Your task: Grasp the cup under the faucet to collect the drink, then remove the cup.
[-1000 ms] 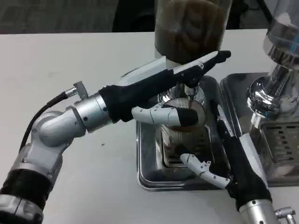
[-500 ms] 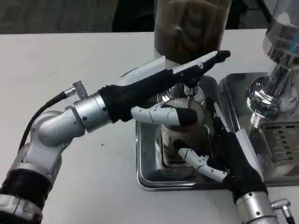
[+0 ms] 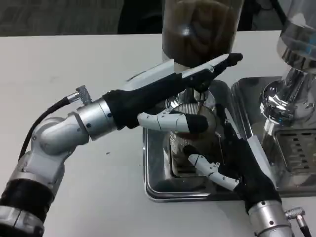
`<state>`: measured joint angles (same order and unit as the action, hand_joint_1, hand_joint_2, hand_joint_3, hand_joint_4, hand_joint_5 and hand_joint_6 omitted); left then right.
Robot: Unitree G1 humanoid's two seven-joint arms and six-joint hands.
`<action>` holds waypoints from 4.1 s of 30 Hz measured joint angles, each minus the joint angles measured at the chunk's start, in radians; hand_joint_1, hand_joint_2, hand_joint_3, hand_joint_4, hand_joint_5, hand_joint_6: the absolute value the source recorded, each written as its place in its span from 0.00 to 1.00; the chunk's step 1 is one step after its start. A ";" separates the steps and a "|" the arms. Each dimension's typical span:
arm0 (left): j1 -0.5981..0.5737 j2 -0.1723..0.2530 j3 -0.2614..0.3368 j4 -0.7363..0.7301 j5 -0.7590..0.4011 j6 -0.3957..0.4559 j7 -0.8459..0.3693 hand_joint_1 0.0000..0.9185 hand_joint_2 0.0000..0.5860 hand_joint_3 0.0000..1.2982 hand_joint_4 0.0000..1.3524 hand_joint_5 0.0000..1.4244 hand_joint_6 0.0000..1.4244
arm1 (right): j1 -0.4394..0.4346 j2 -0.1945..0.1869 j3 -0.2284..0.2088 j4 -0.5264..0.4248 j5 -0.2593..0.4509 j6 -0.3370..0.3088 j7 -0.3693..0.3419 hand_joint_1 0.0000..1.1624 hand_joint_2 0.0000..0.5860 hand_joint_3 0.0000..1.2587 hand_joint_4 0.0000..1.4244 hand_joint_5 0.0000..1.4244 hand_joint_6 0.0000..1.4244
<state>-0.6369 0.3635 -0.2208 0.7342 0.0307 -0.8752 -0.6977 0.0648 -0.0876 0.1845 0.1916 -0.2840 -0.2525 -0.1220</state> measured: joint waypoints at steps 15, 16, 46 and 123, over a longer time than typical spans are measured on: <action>0.006 -0.002 0.010 -0.008 -0.070 0.031 -0.044 0.00 0.07 0.00 0.00 0.00 0.00 | -0.003 0.005 -0.009 0.011 0.007 -0.002 0.000 0.52 0.42 0.00 0.00 0.00 0.00; 0.006 -0.005 0.013 -0.008 -0.081 0.036 -0.053 0.00 0.07 0.00 0.00 0.00 0.00 | -0.003 0.006 -0.010 0.012 0.007 -0.002 0.000 0.52 0.42 0.00 0.00 0.00 0.00; 0.036 -0.048 0.128 -0.125 -0.282 0.241 -0.225 0.00 0.08 0.00 0.00 0.00 0.00 | -0.003 0.013 -0.013 0.012 0.006 -0.003 0.000 0.52 0.42 0.00 0.00 0.00 0.00; 0.478 0.090 0.437 -0.162 -0.307 0.285 -0.155 0.00 0.16 0.25 0.21 0.22 0.11 | -0.143 -0.003 -0.033 0.326 0.035 -0.281 0.047 0.46 0.35 0.00 0.00 0.00 0.00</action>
<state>-0.1586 0.4534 0.2157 0.5720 -0.2764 -0.5902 -0.8532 -0.0781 -0.0903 0.1517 0.5179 -0.2491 -0.5333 -0.0754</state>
